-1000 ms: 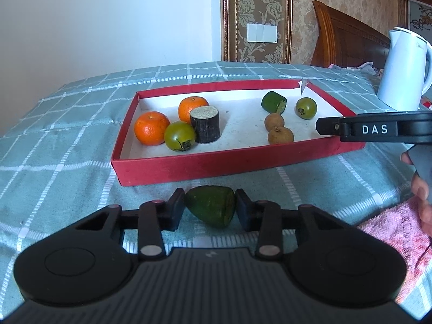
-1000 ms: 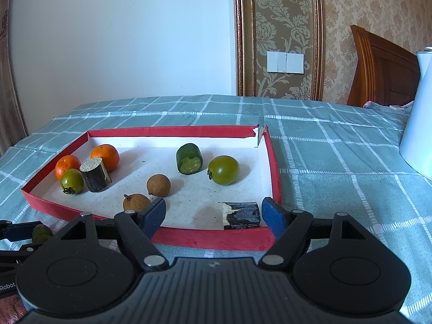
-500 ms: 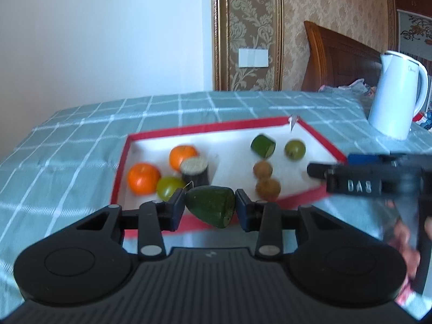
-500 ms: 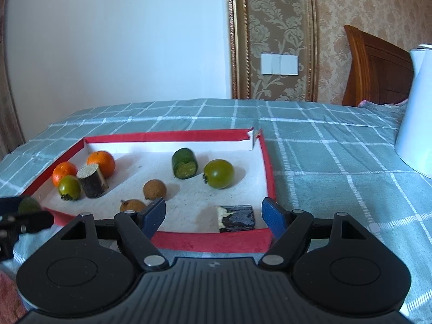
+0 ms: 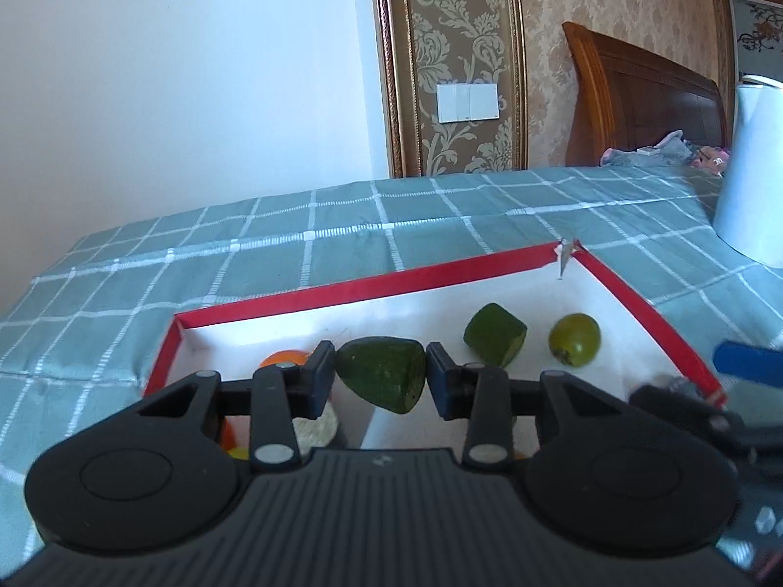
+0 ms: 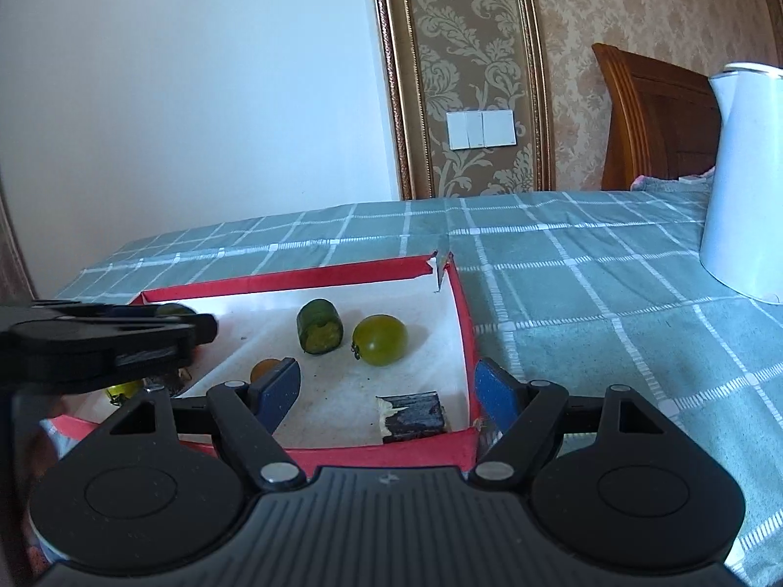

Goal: Organize fruits
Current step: 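Carry the avocado half into the tray and open the left gripper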

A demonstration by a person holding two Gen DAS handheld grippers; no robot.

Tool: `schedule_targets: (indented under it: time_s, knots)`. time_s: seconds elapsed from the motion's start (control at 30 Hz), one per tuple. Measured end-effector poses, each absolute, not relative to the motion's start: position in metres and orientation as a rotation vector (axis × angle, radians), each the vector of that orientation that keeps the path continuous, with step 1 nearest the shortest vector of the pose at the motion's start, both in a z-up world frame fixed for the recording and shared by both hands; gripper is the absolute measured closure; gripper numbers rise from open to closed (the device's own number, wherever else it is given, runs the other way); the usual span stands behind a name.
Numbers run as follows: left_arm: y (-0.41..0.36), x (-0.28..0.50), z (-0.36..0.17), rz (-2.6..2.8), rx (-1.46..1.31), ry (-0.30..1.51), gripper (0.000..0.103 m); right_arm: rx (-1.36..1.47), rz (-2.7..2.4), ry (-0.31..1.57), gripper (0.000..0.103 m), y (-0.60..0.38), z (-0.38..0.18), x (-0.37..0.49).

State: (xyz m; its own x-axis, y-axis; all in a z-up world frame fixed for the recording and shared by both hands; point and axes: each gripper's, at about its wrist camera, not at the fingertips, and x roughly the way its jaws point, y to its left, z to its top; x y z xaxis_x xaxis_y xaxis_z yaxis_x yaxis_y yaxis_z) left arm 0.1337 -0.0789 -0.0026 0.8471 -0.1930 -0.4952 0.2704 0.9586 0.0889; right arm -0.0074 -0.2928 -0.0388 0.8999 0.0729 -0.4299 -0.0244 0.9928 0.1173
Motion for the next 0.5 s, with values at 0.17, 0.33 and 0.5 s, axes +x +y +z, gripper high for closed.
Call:
schedule_targets:
  time_s: [0.17, 0.33, 0.5]
  knots:
    - [-0.087, 0.149, -0.011, -0.23, 0.178, 0.518, 0.066, 0.123, 0.051, 0.458, 0.025, -0.294, -0.039, -0.006]
    - [-0.086, 0.167, -0.021, -0.216, 0.152, 0.584, 0.066, 0.129, 0.056, 0.467, 0.025, -0.294, -0.039, -0.004]
    - [-0.089, 0.169, -0.025, -0.223, 0.171, 0.589, 0.066, 0.119, 0.054, 0.467, 0.024, -0.292, -0.04, -0.004]
